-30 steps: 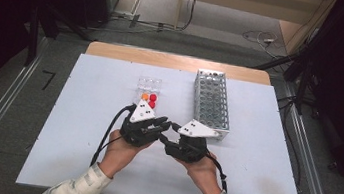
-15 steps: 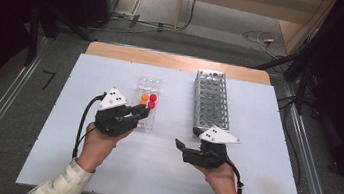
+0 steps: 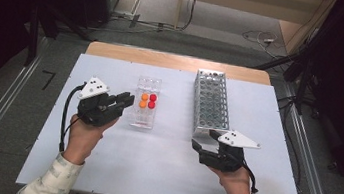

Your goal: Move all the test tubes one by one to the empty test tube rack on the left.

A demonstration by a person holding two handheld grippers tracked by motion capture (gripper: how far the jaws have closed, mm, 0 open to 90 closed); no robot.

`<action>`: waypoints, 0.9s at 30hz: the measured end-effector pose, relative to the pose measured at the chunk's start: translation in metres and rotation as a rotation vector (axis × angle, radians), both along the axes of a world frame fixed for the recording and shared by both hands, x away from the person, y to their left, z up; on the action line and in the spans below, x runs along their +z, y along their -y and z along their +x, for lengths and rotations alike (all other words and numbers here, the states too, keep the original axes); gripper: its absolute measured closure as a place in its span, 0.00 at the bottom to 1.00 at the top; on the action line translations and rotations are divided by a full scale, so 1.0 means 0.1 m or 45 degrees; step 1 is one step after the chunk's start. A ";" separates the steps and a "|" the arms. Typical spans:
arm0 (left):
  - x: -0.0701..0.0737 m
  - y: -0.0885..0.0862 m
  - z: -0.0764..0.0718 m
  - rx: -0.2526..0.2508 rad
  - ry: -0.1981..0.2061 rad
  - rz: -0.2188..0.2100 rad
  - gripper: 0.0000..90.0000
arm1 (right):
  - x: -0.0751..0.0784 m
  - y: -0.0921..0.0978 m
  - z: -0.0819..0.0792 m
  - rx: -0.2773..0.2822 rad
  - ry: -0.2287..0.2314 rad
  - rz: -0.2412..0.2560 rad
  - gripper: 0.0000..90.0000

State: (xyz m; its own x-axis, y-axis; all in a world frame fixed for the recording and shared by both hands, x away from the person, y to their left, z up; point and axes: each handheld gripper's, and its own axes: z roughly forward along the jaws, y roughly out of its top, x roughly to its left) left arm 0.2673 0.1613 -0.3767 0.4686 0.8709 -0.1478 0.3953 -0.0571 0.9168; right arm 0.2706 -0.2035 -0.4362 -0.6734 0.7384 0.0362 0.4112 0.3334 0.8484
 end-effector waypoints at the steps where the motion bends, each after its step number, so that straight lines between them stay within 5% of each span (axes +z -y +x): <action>1: 0.00 0.00 0.00 0.007 0.006 -0.007 0.86 | 0.00 0.02 0.00 -0.003 0.000 0.001 0.30; 18: -0.10 0.09 0.17 0.102 0.056 0.063 0.86 | 0.00 0.05 -0.02 -0.017 0.004 0.001 0.30; 27: -0.28 0.23 0.22 0.123 0.058 0.175 0.86 | 0.00 0.04 -0.02 -0.017 0.005 -0.003 0.30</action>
State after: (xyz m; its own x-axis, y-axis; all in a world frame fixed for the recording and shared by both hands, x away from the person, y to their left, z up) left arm 0.2893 0.1385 -0.4044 0.3852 0.9228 -0.0048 0.3634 -0.1469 0.9200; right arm 0.2684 -0.2078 -0.4366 -0.6636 0.7474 0.0318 0.4120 0.3297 0.8494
